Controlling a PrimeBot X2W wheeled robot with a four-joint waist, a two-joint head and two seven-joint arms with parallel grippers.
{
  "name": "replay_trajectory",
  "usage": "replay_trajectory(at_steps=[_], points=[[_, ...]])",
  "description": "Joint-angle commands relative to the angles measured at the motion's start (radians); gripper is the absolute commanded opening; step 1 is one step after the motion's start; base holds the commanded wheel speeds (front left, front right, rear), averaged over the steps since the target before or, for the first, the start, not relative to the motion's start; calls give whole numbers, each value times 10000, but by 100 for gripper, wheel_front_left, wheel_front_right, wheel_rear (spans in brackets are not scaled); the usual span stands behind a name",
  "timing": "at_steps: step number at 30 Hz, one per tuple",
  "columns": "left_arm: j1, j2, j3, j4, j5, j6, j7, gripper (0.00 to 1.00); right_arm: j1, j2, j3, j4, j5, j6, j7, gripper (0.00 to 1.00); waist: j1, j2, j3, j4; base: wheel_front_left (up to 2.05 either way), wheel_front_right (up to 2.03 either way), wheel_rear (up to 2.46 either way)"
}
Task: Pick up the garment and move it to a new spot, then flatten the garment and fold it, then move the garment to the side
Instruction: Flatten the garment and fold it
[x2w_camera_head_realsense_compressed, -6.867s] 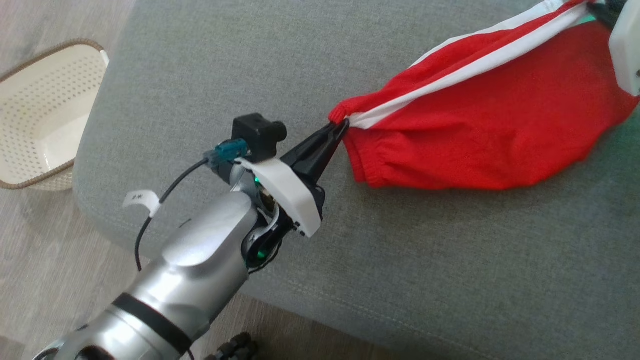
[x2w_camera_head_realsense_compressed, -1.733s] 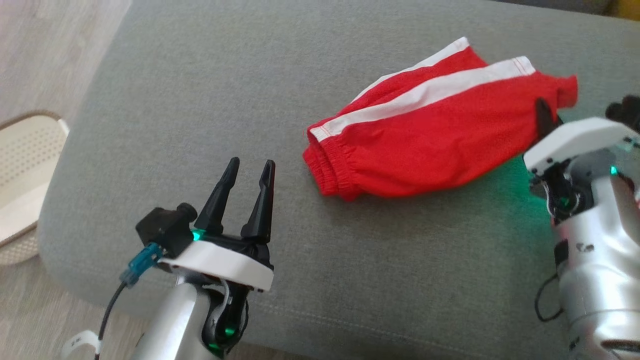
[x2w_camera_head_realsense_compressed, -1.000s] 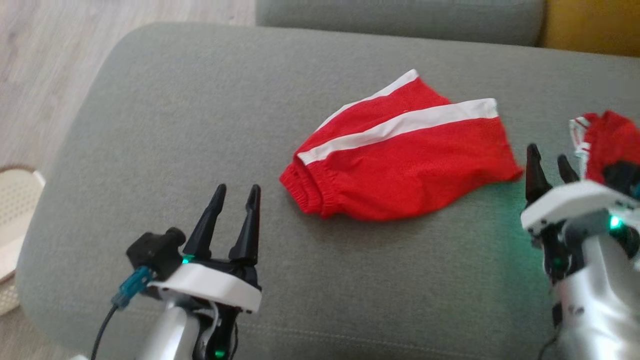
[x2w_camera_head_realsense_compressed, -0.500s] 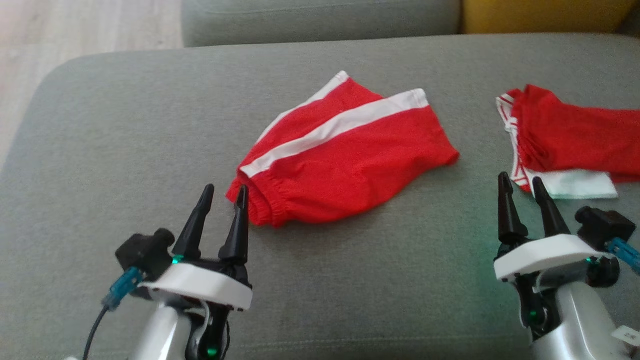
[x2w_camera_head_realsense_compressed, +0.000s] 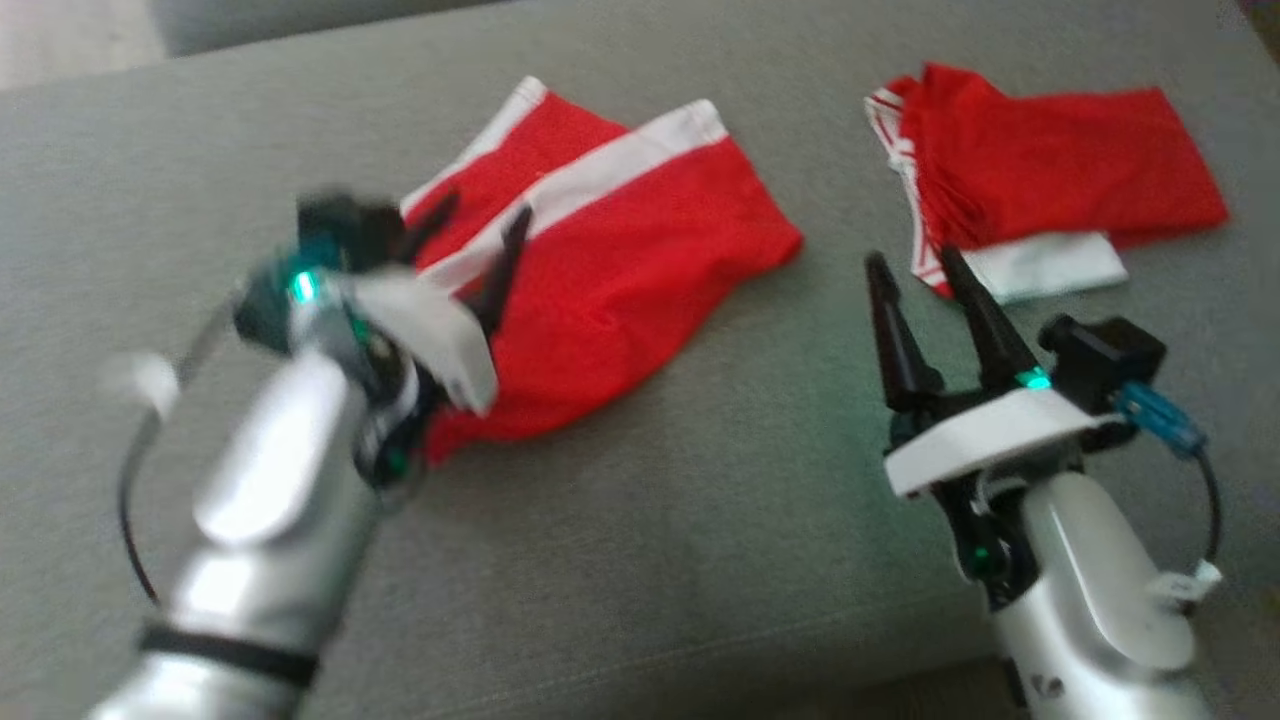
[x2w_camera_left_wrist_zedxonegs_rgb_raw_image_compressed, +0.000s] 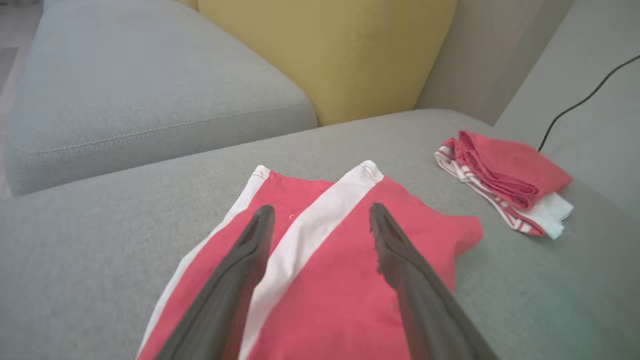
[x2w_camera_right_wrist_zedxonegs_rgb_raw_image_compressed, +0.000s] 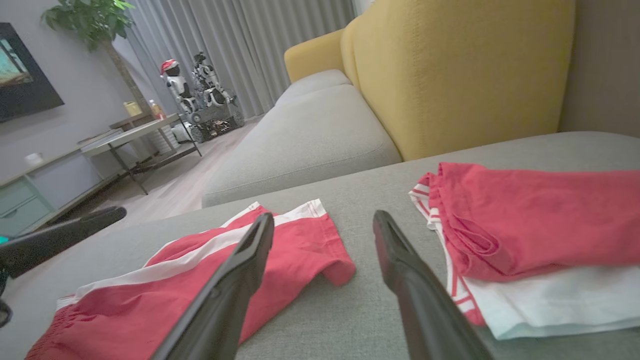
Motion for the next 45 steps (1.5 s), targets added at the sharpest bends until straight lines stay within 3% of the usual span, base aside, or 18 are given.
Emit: replay_trajectory(at_steps=[1, 2, 9, 14, 26, 41, 42, 44, 45], points=[[-1228, 588, -116, -2, -349, -55, 666, 100, -577, 17, 515, -399, 62, -9, -5, 100, 0, 0, 641, -747, 0, 0, 0], [-1228, 588, -116, -2, -349, -55, 666, 100, -577, 17, 515, -399, 62, -9, -5, 100, 0, 0, 641, -747, 0, 0, 0], [-3436, 1983, -1657, 768, -2418, -61, 3046, 100, -1428, 17, 1511, -252, 426, -9, -152, 100, 0, 0, 1189, -1616, 0, 0, 0], [-4245, 2638, -2818, 960, -3257, -62, 3850, 100, -1786, 18, 1950, -82, 774, -9, -448, 100, 0, 0, 1431, -1994, 0, 0, 0], [-5168, 3228, -4665, 1745, -3840, -62, 3288, 100, -2093, 18, 2235, 382, 1143, -9, -874, 100, 0, 0, 1767, -2514, 0, 0, 0], [-5820, 3168, -5911, 2956, -4384, -63, 2931, 100, -2191, 18, 2346, 581, 1249, -9, -1068, 100, 0, 0, 2001, -2614, 0, 0, 0], [-5840, 3167, -5975, 2951, -4453, -63, 2861, 90, -2194, 18, 2343, 597, 1246, -9, -1074, 100, 0, 0, 1999, -2605, 0, 0, 0], [-5876, 3158, -6105, 2968, -4588, -63, 2756, 42, -2203, 18, 2335, 631, 1242, -9, -1077, 100, 0, 0, 1993, -2585, 0, 0, 0], [-5891, 3153, -6174, 2978, -4652, -63, 2712, 27, -2208, 18, 2333, 653, 1237, -9, -1073, 100, 0, 0, 1986, -2576, 0, 0, 0]])
